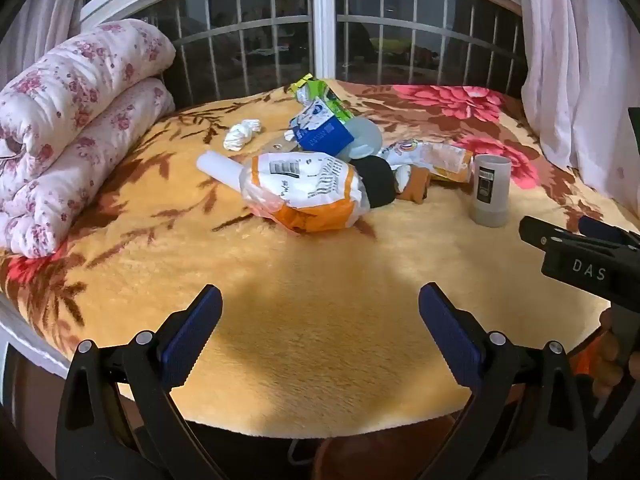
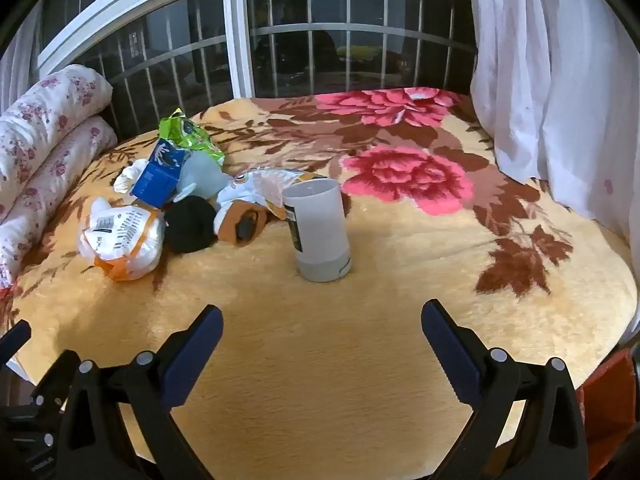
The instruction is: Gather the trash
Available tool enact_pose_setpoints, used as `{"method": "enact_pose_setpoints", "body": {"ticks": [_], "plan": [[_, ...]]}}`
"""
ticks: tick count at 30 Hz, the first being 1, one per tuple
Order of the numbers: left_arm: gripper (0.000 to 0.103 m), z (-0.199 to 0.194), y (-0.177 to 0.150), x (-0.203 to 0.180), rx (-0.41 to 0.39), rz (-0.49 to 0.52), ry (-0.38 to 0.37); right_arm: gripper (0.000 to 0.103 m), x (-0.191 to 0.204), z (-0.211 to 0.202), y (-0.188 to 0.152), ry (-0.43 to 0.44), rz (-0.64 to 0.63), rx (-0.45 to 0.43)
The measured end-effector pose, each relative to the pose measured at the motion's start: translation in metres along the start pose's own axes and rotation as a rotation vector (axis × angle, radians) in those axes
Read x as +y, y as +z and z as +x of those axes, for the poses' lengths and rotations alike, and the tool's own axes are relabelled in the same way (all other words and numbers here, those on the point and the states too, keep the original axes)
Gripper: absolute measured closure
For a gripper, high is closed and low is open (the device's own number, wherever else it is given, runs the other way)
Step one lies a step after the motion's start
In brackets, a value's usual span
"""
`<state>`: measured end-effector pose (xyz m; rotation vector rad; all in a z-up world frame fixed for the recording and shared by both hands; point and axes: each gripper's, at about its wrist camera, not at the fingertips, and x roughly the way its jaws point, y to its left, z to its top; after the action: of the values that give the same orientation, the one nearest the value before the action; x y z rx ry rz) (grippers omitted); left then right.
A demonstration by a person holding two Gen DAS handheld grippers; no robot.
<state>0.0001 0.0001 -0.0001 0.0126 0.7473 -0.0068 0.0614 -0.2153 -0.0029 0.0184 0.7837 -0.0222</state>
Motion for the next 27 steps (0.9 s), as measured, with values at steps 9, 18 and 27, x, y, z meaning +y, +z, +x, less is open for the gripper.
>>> {"method": "enact_pose_setpoints", "body": {"ticks": [9, 18, 27], "plan": [[0.007, 0.004, -0.002, -0.008, -0.001, 0.005, 0.007, 0.005, -0.004, -0.003, 0.003, -0.019, 0.004, -0.014], [0.007, 0.01, -0.002, 0.008, 0.023, -0.03, -0.014, 0.005, -0.006, 0.001, 0.005, -0.023, 0.007, -0.008], [0.007, 0.009, 0.0, 0.009, 0.02, -0.021, -0.002, 0.005, -0.006, 0.002, 0.005, -0.025, 0.0, -0.006]]}}
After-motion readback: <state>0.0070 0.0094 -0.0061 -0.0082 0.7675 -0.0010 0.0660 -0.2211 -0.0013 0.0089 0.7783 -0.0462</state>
